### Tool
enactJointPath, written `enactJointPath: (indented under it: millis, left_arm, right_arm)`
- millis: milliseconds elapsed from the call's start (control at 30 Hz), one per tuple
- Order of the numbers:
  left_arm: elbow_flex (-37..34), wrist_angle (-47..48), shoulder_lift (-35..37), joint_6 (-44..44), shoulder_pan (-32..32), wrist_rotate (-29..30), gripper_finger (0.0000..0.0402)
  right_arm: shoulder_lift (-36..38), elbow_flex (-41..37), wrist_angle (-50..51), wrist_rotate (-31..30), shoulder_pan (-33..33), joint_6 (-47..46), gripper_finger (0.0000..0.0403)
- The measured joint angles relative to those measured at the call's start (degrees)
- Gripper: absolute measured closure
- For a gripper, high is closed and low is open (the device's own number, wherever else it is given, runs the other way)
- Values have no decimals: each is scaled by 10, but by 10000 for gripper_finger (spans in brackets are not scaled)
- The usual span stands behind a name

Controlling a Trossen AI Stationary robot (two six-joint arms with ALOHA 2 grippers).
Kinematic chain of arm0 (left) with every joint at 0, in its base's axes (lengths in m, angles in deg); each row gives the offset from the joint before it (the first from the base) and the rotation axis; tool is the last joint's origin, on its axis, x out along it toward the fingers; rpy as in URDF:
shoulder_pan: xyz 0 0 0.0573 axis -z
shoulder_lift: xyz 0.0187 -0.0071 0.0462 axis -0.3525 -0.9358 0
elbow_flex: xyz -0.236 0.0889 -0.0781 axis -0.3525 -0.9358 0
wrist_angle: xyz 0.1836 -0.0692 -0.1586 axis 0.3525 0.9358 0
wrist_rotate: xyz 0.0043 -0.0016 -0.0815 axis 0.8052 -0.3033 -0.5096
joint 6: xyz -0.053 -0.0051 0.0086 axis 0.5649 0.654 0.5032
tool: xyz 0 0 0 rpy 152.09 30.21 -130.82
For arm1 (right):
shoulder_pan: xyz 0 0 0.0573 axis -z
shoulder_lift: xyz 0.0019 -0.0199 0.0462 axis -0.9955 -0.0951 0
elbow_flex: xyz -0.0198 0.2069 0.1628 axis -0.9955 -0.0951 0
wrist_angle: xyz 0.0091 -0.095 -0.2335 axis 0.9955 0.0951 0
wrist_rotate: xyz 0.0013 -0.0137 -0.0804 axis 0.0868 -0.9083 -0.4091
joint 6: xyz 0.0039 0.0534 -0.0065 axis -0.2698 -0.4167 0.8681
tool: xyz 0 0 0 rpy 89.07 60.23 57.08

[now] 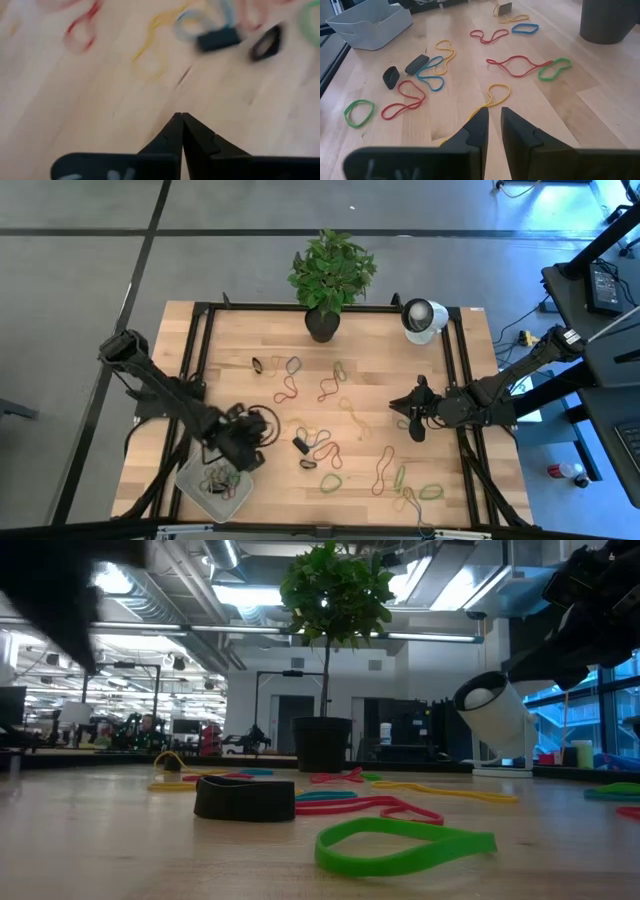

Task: Pick and place rubber bands into bin
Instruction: Put the bottom black rubber band into the gray bin

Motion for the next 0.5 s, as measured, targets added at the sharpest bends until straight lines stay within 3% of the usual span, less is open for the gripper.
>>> enactJointPath:
  millis: [200, 500]
  left_arm:
    - [13, -180, -51, -274, -58, -69, 400]
    - [152, -111, -216, -447, -91, -132, 396]
  right_arm:
    - [0, 0, 0, 0, 0, 0, 348]
    - [0, 0, 1, 0, 0, 2, 348]
